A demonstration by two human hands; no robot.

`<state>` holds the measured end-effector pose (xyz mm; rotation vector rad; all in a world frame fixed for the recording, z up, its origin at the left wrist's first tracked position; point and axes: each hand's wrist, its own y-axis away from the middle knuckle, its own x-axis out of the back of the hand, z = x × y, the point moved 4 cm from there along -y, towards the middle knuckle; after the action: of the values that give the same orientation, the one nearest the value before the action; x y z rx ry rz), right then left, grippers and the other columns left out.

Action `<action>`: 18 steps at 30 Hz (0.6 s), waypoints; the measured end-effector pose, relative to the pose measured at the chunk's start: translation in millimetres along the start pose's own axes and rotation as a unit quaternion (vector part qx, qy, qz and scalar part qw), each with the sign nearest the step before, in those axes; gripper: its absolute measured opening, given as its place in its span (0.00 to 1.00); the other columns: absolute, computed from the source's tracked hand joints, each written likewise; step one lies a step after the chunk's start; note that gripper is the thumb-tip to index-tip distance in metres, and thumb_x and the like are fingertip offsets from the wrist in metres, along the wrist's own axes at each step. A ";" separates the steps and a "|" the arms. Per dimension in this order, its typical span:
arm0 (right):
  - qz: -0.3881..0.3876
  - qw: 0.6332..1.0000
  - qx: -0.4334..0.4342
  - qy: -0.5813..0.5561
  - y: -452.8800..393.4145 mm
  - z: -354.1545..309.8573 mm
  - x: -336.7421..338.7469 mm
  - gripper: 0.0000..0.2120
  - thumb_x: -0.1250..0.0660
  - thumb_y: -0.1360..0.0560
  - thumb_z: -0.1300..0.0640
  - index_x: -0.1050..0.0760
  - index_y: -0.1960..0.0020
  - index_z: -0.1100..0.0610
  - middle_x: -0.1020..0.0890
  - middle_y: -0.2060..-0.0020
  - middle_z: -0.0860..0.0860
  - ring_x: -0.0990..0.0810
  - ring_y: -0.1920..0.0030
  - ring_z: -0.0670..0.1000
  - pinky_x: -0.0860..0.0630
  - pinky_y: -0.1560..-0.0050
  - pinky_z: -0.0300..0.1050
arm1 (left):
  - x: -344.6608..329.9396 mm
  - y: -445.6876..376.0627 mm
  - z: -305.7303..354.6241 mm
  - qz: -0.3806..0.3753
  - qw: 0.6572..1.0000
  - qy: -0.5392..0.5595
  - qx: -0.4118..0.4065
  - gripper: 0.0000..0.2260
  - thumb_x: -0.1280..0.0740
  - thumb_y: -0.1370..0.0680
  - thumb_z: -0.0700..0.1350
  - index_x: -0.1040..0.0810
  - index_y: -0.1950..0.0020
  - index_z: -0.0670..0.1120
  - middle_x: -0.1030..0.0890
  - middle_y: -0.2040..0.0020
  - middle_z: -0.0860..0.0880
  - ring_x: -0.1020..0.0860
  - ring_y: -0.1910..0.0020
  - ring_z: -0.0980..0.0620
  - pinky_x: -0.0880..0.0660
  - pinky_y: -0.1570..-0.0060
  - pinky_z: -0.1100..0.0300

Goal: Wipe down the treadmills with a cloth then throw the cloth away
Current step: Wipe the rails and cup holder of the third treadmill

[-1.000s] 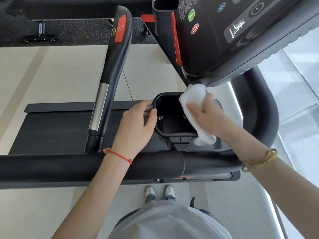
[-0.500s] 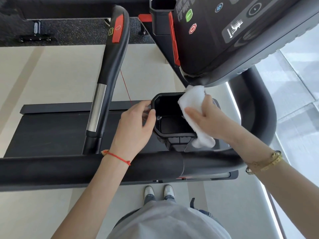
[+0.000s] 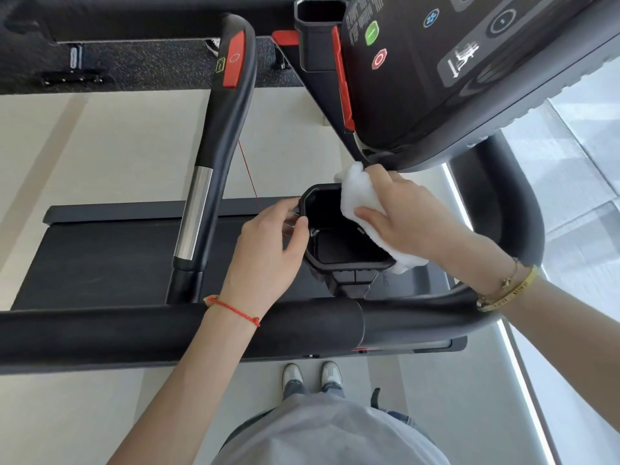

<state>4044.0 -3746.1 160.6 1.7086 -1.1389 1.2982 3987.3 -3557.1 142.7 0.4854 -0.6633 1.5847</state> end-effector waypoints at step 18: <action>-0.029 0.982 0.178 0.056 -30.2 -30.3 0.9 0.23 0.39 0.21 0.46 0.35 0.32 0.58 0.25 0.39 0.52 0.24 0.44 0.57 0.27 0.46 0.55 | -1.2 -0.6 -3.0 -0.002 1.000 0.000 0.000 0.14 0.37 0.19 0.46 0.23 0.35 0.49 0.19 0.51 0.56 0.23 0.56 0.66 0.32 0.54 0.81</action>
<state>4061.3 -3707.9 168.6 1.8769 -0.8209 1.6117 3988.3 -3555.9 139.8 0.4873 -0.6626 1.5818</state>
